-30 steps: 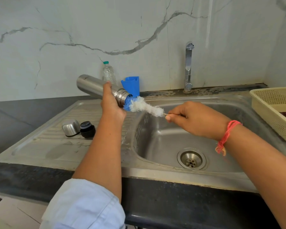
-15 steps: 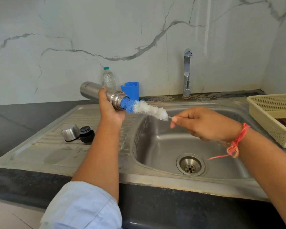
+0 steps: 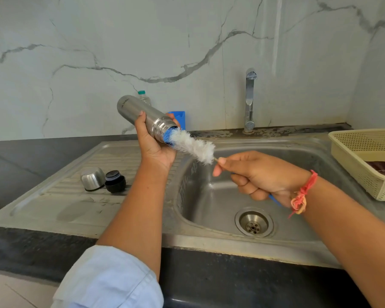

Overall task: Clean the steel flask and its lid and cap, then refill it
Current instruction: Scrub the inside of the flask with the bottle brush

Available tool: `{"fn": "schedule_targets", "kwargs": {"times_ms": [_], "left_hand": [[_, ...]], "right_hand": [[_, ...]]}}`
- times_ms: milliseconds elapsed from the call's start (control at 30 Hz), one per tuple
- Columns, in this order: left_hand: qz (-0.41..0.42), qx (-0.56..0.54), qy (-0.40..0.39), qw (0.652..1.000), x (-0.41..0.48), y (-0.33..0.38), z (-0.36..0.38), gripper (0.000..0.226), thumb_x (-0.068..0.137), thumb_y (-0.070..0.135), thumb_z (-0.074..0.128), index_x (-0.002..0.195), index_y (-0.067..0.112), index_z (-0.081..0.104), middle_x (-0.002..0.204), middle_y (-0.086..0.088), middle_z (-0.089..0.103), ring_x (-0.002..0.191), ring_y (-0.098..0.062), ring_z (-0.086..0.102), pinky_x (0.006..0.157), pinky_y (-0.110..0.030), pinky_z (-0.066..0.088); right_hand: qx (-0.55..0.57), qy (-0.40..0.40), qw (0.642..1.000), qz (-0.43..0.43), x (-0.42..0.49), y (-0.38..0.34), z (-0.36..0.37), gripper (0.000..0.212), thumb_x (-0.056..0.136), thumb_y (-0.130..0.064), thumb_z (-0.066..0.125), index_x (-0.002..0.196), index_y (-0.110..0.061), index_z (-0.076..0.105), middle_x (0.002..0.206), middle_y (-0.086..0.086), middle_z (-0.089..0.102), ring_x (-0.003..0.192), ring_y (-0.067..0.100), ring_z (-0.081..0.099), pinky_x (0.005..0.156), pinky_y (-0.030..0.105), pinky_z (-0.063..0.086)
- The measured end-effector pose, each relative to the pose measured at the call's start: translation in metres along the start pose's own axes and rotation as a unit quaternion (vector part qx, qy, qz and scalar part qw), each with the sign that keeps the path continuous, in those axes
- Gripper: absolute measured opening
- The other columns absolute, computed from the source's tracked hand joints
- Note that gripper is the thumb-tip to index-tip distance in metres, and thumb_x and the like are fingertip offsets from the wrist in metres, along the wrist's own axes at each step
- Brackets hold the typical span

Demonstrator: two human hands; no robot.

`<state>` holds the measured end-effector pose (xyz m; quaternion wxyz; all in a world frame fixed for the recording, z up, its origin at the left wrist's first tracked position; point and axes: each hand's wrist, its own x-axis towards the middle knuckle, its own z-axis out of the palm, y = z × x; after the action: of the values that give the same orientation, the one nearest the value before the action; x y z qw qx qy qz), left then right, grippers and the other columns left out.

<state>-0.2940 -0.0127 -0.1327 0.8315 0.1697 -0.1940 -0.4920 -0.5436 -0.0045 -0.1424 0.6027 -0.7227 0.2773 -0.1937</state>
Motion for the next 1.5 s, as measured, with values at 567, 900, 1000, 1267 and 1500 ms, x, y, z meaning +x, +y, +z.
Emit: {"fn": "schedule_targets", "kwargs": {"times_ms": [567, 900, 1000, 1267, 1500], "left_hand": [[-0.072, 0.107, 0.131, 0.983, 0.015, 0.003, -0.015, 0.067, 0.092, 0.05, 0.07, 0.131, -0.003, 0.056, 0.123, -0.022, 0.067, 0.113, -0.033, 0.069, 0.094, -0.052, 0.06], [-0.101, 0.104, 0.14, 0.98, 0.013, 0.006, -0.004, 0.079, 0.081, 0.049, 0.085, 0.136, 0.003, 0.051, 0.123, -0.025, 0.068, 0.104, -0.042, 0.073, 0.085, -0.064, 0.059], [-0.1, 0.077, 0.129, 0.984, 0.01, 0.007, -0.006, 0.085, 0.073, 0.06, 0.086, 0.132, 0.007, 0.056, 0.119, -0.022, 0.073, 0.103, -0.04, 0.074, 0.09, -0.066, 0.056], [-0.009, -0.003, 0.158, 0.987, 0.005, 0.018, -0.012, 0.044, 0.08, 0.029, 0.088, 0.11, 0.006, 0.065, 0.088, -0.013, 0.07, 0.069, -0.024, 0.068, 0.066, -0.034, 0.062], [-0.017, -0.012, 0.07, 0.997, 0.001, 0.0, -0.004, 0.046, 0.083, 0.03, 0.082, 0.116, 0.005, 0.061, 0.086, -0.012, 0.068, 0.071, -0.022, 0.068, 0.065, -0.034, 0.061]], "right_hand": [[-0.436, 0.228, 0.854, -0.168, 0.007, 0.012, -0.016, 0.041, 0.102, -0.043, 0.048, 0.07, -0.019, 0.054, 0.049, -0.002, 0.04, 0.049, 0.013, 0.041, 0.05, 0.027, 0.036], [-0.548, 0.239, 0.793, -0.116, 0.005, 0.01, -0.015, 0.035, 0.103, -0.048, 0.04, 0.08, -0.025, 0.053, 0.061, -0.006, 0.049, 0.065, 0.025, 0.054, 0.051, 0.032, 0.036], [-0.53, 0.205, 0.814, -0.124, 0.007, 0.009, -0.009, 0.04, 0.104, -0.046, 0.042, 0.073, -0.022, 0.048, 0.06, -0.004, 0.049, 0.06, 0.02, 0.052, 0.05, 0.034, 0.038], [-0.329, 0.096, 0.935, -0.092, 0.0, 0.0, -0.01, 0.032, 0.101, -0.04, 0.055, 0.077, -0.026, 0.07, 0.044, -0.011, 0.031, 0.041, 0.006, 0.03, 0.044, 0.017, 0.027], [-0.153, 0.047, 0.987, -0.027, 0.004, 0.001, 0.0, 0.031, 0.102, -0.04, 0.055, 0.097, -0.016, 0.074, 0.053, 0.001, 0.03, 0.042, 0.013, 0.021, 0.038, 0.019, 0.02]]}}
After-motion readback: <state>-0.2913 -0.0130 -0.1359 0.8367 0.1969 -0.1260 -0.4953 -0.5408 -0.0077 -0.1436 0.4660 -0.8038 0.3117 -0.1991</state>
